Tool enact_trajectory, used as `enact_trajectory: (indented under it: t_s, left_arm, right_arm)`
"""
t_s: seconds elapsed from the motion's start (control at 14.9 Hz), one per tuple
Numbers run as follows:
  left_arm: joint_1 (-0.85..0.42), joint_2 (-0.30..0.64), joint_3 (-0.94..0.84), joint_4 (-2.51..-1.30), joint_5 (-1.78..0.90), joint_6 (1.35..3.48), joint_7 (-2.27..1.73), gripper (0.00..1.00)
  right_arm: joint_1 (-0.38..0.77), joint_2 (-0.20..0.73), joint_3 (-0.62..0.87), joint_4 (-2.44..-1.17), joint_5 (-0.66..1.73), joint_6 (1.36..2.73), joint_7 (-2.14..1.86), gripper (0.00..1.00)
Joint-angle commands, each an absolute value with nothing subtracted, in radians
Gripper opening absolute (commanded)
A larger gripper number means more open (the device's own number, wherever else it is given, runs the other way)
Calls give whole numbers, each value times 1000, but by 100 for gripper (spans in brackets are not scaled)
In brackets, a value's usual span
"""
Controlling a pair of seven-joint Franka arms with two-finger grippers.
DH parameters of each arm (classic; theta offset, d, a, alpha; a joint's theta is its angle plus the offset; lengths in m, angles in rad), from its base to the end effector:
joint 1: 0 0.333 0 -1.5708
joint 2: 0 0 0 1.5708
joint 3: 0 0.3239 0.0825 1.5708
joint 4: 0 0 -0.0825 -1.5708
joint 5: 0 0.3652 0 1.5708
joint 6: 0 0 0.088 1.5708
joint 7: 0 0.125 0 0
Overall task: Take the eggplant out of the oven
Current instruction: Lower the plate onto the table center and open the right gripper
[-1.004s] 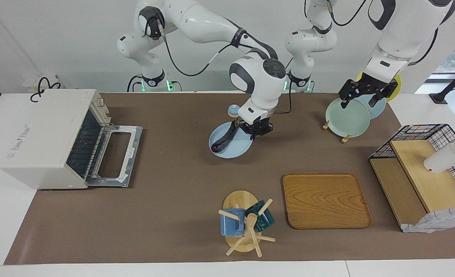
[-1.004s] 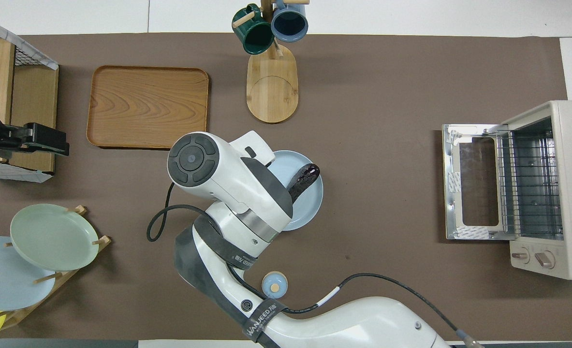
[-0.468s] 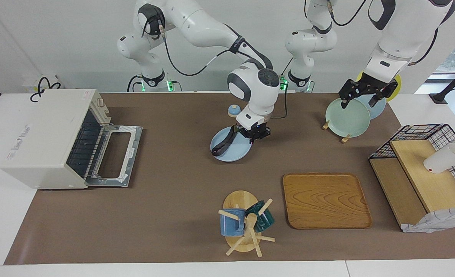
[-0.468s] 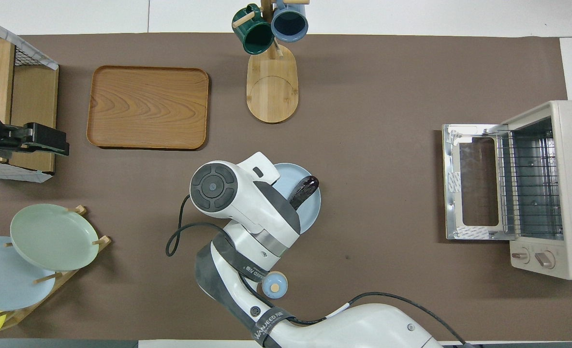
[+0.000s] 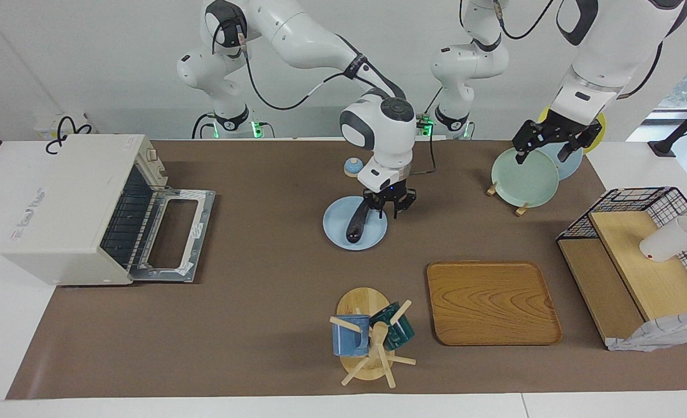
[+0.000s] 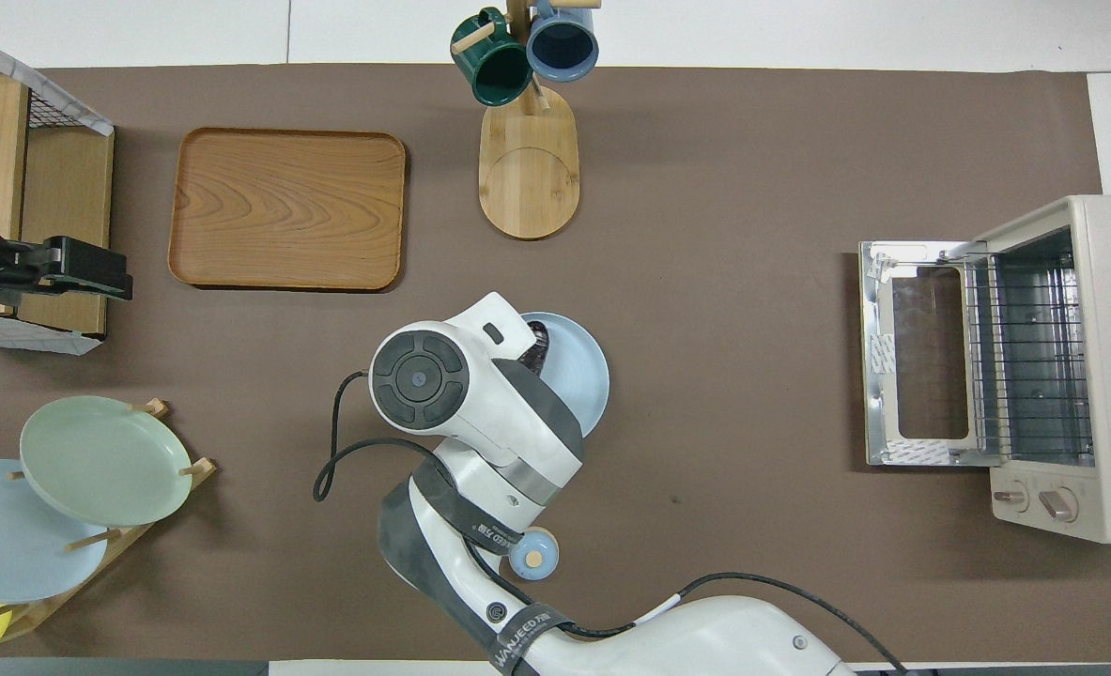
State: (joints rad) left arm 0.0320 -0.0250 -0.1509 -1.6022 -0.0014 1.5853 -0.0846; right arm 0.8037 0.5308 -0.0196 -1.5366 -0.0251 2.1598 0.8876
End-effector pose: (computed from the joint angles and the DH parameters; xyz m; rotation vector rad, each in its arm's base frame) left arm 0.5253 -0.0640 0.6146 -3.1395 0.0538 -0.0126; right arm 0.4914 0.4911 0.3528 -3.0882 0.1350 -0.1318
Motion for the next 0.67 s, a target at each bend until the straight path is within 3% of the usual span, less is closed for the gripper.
enact_trajectory:
  t_s: [0.0, 0.4, 0.6]
  left_arm:
    - [52, -37, -153, -1629, -15, 1632, -77, 100]
    - [46, -54, -156, -1677, -15, 1693, -77, 100]
    - [28, -52, -164, -1678, -18, 1718, -77, 100]
  right_arm:
    - [755, 482, -21, -1508, -28, 2038, 774, 41]
    - [511, 301, -21, -1597, -26, 1807, 482, 1]
    - [448, 236, -25, -1753, -31, 1819, 460, 0]
